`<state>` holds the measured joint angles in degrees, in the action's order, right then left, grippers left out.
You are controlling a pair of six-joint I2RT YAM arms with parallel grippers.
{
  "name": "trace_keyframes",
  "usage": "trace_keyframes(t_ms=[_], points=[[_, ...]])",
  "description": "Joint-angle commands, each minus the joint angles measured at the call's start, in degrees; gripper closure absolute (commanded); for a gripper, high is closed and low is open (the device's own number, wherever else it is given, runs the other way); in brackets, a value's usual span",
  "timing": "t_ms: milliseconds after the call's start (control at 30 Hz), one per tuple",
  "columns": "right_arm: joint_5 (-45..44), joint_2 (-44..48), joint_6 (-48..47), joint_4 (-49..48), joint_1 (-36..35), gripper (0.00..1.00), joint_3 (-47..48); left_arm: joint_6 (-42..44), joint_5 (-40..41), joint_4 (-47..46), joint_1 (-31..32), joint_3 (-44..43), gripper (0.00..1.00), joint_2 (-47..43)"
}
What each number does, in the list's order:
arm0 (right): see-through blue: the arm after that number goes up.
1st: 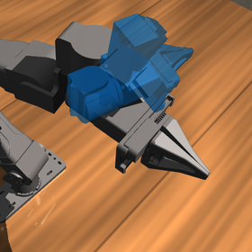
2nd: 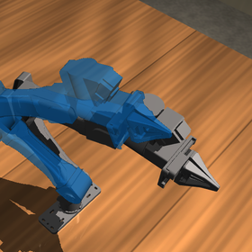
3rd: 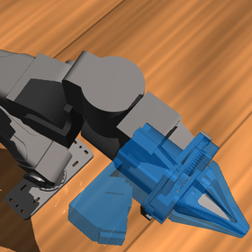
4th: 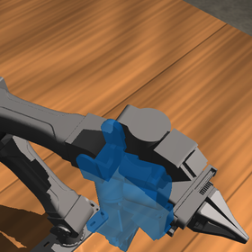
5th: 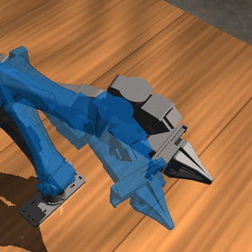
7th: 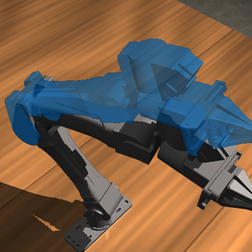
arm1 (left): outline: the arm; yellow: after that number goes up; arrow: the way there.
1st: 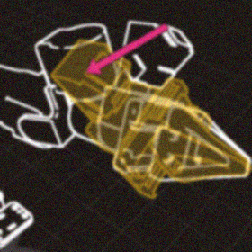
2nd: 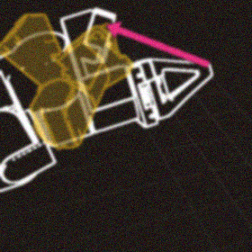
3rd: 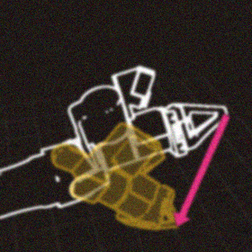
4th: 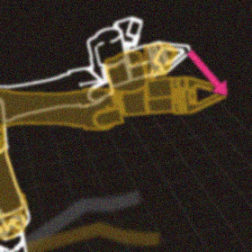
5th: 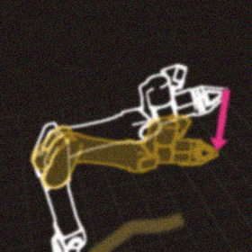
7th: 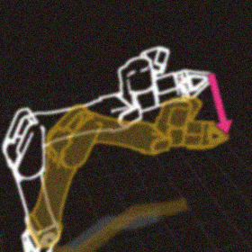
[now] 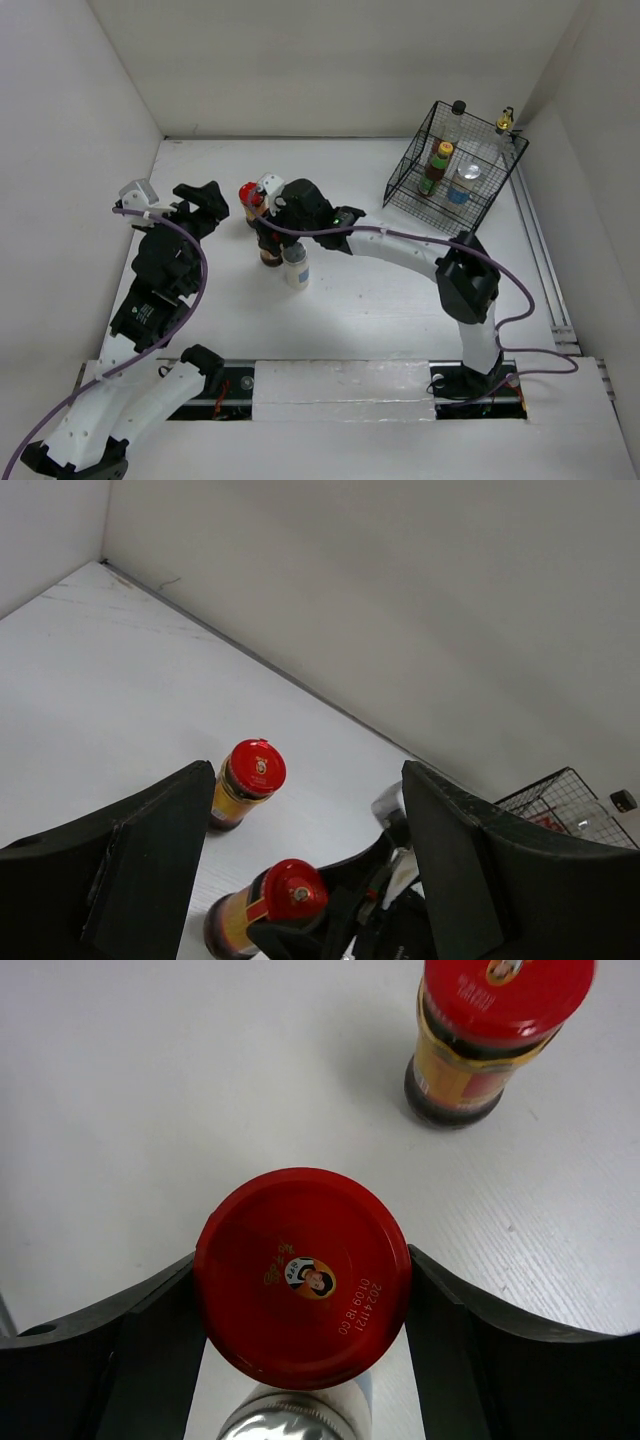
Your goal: Organize the condiment bottles
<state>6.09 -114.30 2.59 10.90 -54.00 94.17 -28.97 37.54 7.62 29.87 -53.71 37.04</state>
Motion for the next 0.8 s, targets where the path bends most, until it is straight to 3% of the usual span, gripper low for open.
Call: trace_keyframes(t_ms=[0,167,500,767], points=[[1.56,9.44,3.47,-17.74,1.52,0.44,1.72,0.85,-0.71,-2.78,-0.25,0.10,0.28,-0.03],[5.16,15.24,8.92,-25.65,6.44,0.44,-3.46,0.85,-0.71,-2.78,-0.25,0.10,0.28,-0.03],[-2.92,31.67,8.92,-25.66,24.54,0.44,-16.65,0.85,-4.05,-3.31,-0.25,0.63,0.28,0.58],[-5.21,35.55,8.40,-20.48,37.37,0.44,-19.11,1.37,-5.72,-3.84,-0.25,0.63,0.28,1.64]])
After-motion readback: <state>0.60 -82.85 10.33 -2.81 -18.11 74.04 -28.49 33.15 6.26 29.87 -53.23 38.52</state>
